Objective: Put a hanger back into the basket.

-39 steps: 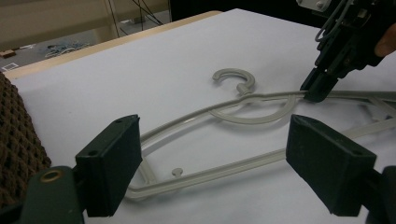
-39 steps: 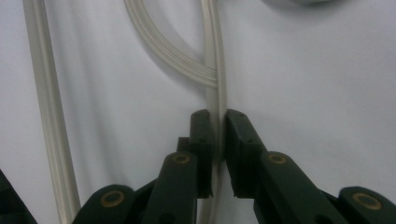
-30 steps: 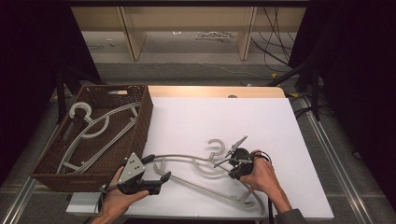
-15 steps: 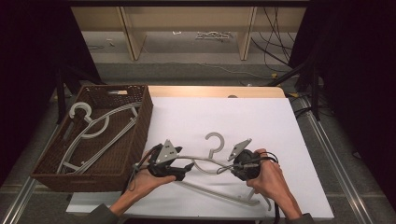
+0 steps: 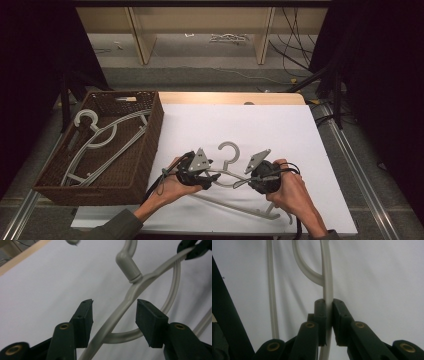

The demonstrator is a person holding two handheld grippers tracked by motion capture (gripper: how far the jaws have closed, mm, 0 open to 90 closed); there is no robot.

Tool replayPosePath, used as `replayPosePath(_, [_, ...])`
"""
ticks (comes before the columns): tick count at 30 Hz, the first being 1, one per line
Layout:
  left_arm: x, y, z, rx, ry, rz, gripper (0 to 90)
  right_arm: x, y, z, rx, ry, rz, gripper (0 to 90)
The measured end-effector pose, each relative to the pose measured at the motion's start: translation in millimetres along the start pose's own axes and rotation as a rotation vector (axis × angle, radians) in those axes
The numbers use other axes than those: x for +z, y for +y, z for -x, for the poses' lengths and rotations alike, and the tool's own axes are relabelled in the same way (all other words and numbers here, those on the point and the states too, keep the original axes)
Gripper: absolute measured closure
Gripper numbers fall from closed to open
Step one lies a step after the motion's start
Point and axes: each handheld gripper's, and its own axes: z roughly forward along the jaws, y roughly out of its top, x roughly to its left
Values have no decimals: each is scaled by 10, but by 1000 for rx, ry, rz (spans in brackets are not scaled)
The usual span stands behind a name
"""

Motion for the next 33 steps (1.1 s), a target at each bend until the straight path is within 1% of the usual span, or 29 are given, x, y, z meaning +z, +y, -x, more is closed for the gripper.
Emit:
replayPosePath(1, [36, 16, 11, 29, -7, -9, 528, -12, 1, 1, -2, 5, -1, 828])
replayPosePath(2, [36, 16, 11, 29, -7, -9, 565, -12, 1, 1, -2, 5, -1, 828])
replayPosePath(3, [47, 29, 16, 52, 2, -10, 565, -12, 0, 5, -8, 5, 0, 828])
replayPosePath(4, [44, 45, 6, 88, 2, -30, 617, -12, -4, 5, -11, 3, -1, 828])
replayPosePath(7, [22, 86, 34, 171, -10, -56, 674, -21, -17, 13, -13, 6, 1, 828])
replayPosePath(9, [-5, 117, 66, 231, -8, -70, 710, -37, -23, 18, -32, 7, 1, 825])
replayPosePath(10, [-13, 129, 83, 244, -15, -72, 728, -49, -25, 23, -50, -14, 5, 820])
replayPosePath(11, [-32, 157, 128, 286, -10, -77, 739, -60, -22, 14, -59, -27, -6, 819])
replayPosePath(12, [-50, 178, 152, 314, -3, -82, 759, -82, -11, 3, -76, -44, -23, 809])
replayPosePath(13, [-66, 193, 159, 327, -6, -88, 779, -112, -13, 11, -64, -70, -13, 791])
replayPosePath(14, [-81, 206, 165, 333, -11, -92, 779, -112, -13, 11, -64, -70, -13, 791])
replayPosePath(15, [-100, 218, 178, 329, -24, -96, 804, -154, -32, 51, -26, -76, 19, 756])
replayPosePath(16, [-112, 227, 180, 338, -24, -93, 804, -154, -32, 51, -26, -76, 19, 756])
replayPosePath(17, [-127, 235, 195, 315, -38, -81, 815, -172, -40, 70, -6, -87, 36, 736])
replayPosePath(18, [-134, 245, 195, 311, -46, -81, 819, -208, -54, 103, 22, -99, 55, 712])
replayPosePath(19, [-146, 252, 200, 307, -39, -80, 820, -223, -59, 108, 35, -91, 65, 684])
replayPosePath(21, [-181, 271, 163, 287, -32, -72, 821, -273, -69, 124, 66, -81, 123, 574])
replayPosePath(22, [-195, 274, 146, 270, -30, -70, 821, -297, -67, 131, 100, -75, 151, 501])
replayPosePath(23, [-235, 279, 99, 245, -19, -68, 821, -308, -64, 142, 137, -95, 186, 440])
replayPosePath(24, [-235, 279, 99, 245, -19, -68, 821, -308, -64, 142, 137, -95, 186, 440])
replayPosePath(25, [-282, 276, 45, 218, 2, -62, 821, -340, -68, 156, 192, -88, 233, 381])
replayPosePath(26, [-282, 276, 45, 218, 2, -62, 821, -340, -68, 156, 192, -88, 233, 381])
replayPosePath(27, [-315, 274, 0, 206, 4, -66, 821, -359, -72, 190, 224, -91, 324, 344])
replayPosePath(28, [-332, 267, -28, 187, 8, -57, 821, -359, -72, 190, 224, -91, 324, 344])
replayPosePath(29, [-352, 262, -57, 173, 9, -58, 821, -417, -83, 209, 249, -83, 377, 322])
replayPosePath(30, [-371, 257, -82, 161, 11, -58, 821, -417, -83, 209, 249, -83, 377, 322])
replayPosePath(31, [-400, 246, -118, 141, 17, -56, 821, -443, -92, 221, 262, -106, 408, 296])
replayPosePath(32, [-400, 246, -118, 141, 17, -56, 821, -443, -92, 221, 262, -106, 408, 296])
replayPosePath(33, [-427, 238, -143, 127, 25, -58, 821, -452, -100, 220, 274, -114, 410, 289])
